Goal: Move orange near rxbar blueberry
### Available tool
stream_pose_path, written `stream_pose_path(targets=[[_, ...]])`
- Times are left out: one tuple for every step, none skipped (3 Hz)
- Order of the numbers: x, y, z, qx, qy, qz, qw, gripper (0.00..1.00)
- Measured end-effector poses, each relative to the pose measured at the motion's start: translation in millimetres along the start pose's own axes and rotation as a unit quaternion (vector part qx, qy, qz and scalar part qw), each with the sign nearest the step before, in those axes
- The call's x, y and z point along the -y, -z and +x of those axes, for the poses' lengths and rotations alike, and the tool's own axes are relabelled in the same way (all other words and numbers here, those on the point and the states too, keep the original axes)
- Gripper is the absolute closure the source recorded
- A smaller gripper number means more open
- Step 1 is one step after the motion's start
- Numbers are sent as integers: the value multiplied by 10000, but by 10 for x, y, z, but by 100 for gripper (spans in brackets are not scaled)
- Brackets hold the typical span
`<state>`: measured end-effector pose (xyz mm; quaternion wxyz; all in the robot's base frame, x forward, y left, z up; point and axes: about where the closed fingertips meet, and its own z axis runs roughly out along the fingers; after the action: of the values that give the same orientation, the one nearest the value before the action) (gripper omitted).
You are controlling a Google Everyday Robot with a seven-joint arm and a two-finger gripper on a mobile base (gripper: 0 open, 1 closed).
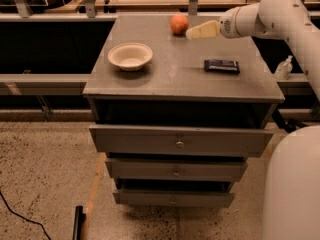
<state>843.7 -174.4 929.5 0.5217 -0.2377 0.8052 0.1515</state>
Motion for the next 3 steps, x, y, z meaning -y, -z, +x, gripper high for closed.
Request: stream_pose_path(targets=[[-51, -232, -4, 450, -88, -115, 9989, 0], [-54, -579, -186, 975, 281, -18, 9948, 0], [-33, -823, -401, 1231, 692, 411, 9891, 0]])
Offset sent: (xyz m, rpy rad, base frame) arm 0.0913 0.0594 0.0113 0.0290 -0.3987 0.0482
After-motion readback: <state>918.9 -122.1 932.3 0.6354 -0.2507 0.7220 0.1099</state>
